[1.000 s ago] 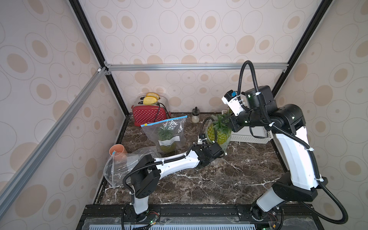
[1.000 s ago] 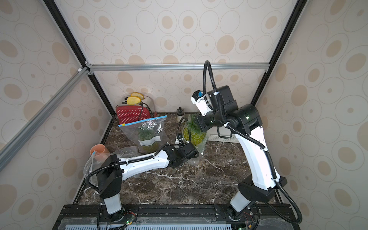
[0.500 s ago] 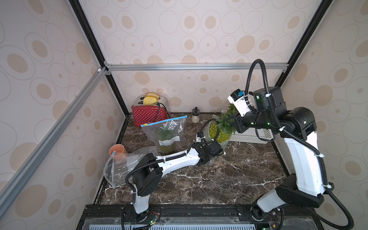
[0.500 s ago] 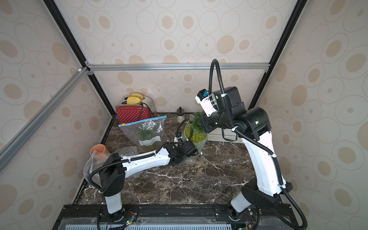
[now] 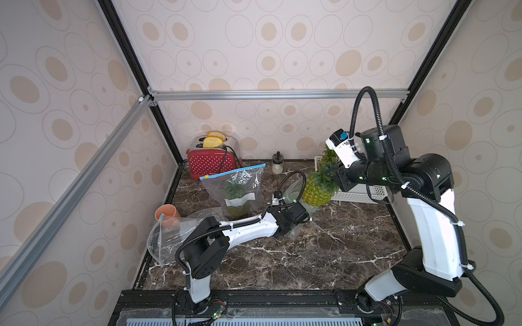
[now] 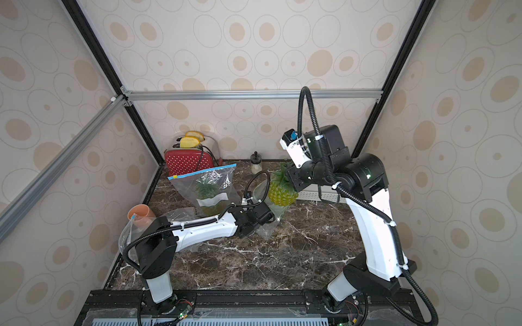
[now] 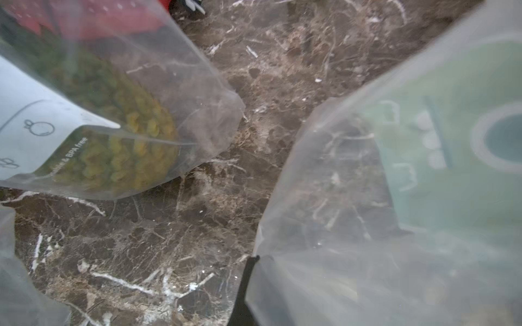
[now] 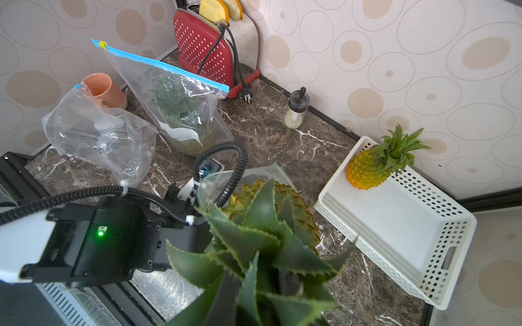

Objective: Open the zip-top bag and take out the pineapple
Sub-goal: Pick up the pineapple from the zipper food storage bag, then place the zipper food storage bag at the center of the board.

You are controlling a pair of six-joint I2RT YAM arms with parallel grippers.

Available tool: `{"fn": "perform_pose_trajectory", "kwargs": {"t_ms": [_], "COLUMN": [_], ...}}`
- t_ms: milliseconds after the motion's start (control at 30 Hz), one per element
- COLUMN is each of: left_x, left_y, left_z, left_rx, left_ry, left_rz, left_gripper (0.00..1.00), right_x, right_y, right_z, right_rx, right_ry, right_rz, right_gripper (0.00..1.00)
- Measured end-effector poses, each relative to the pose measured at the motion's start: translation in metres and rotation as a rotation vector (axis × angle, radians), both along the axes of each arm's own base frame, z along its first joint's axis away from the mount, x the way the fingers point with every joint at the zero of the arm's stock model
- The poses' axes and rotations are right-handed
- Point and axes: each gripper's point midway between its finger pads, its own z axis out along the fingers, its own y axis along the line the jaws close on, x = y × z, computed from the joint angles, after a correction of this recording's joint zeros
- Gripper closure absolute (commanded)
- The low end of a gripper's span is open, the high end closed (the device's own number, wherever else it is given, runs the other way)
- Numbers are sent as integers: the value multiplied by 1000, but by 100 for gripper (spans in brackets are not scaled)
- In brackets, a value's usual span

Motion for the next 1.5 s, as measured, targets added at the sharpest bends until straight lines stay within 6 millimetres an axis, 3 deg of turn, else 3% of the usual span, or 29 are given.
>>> {"fn": "perform_pose_trajectory", "kwargs": {"t_ms": [100,200,333,567,767,1233,1500], "left_x": [-2,-6,-4,1,1,25,27], "left_y": [11,15,12,2,1,-14,-9], "left_z": [-6,2,12,-7,-7,23,29], "left_rx": [-45,-97,-110,-75,-83,-258,-246], "left_ry": [-6,-23,-33,9,9,-72,-63], "left_rz": [12,7,8,4,1,4,21], "left_gripper": [100,100,100,100,100,100,100], "right_x": [-8,-11,-8,-12,-16,-42,-25], "right_y": [-5,-5,-8,-1,3,10,-9], "right_z": [7,11,12,23,26,61,59], "right_rx": [19,28,16,62,85,241,158], "right_ry": [-17,-26,-40,-55,-55,-109,-166], "right_rz": [4,12,-2,33,59,163,49], "right_gripper": [100,100,100,100,100,100,100]}}
